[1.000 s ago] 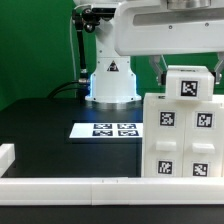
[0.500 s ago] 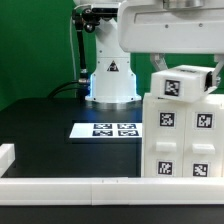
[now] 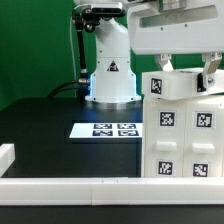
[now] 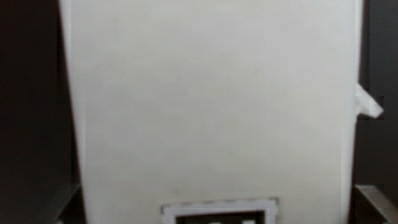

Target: Assemble cabinet

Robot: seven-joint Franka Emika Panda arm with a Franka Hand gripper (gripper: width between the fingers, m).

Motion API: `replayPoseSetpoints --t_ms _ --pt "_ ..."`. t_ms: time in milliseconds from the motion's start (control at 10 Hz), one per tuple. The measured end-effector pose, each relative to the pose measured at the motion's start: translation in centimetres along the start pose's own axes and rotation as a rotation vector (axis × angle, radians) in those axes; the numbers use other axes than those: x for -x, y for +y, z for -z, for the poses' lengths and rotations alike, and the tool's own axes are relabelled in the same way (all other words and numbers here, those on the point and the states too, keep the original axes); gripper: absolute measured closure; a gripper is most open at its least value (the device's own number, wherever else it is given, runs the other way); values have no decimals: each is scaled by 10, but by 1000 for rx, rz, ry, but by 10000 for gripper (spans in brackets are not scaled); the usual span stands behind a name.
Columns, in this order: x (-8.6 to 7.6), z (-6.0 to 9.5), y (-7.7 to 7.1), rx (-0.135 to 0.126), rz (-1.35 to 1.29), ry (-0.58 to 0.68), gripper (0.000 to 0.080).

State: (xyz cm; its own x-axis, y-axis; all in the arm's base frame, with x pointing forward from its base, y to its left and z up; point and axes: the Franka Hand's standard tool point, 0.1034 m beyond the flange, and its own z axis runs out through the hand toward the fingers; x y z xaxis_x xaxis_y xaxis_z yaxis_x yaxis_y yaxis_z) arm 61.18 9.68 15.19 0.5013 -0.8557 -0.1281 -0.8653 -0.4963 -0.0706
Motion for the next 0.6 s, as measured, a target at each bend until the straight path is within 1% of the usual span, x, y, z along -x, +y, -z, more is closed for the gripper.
replayPoseSetpoints --t_ms 100,300,400,500,600 --pt "0 0 0 -2 -49 1 252" --pt "-3 0 -3 -34 -291 -6 252" --pt "-2 0 -4 -43 -353 -2 252" --pt "-1 0 -7 -69 -488 3 252" --pt "-1 -1 -10 -100 -607 4 252"
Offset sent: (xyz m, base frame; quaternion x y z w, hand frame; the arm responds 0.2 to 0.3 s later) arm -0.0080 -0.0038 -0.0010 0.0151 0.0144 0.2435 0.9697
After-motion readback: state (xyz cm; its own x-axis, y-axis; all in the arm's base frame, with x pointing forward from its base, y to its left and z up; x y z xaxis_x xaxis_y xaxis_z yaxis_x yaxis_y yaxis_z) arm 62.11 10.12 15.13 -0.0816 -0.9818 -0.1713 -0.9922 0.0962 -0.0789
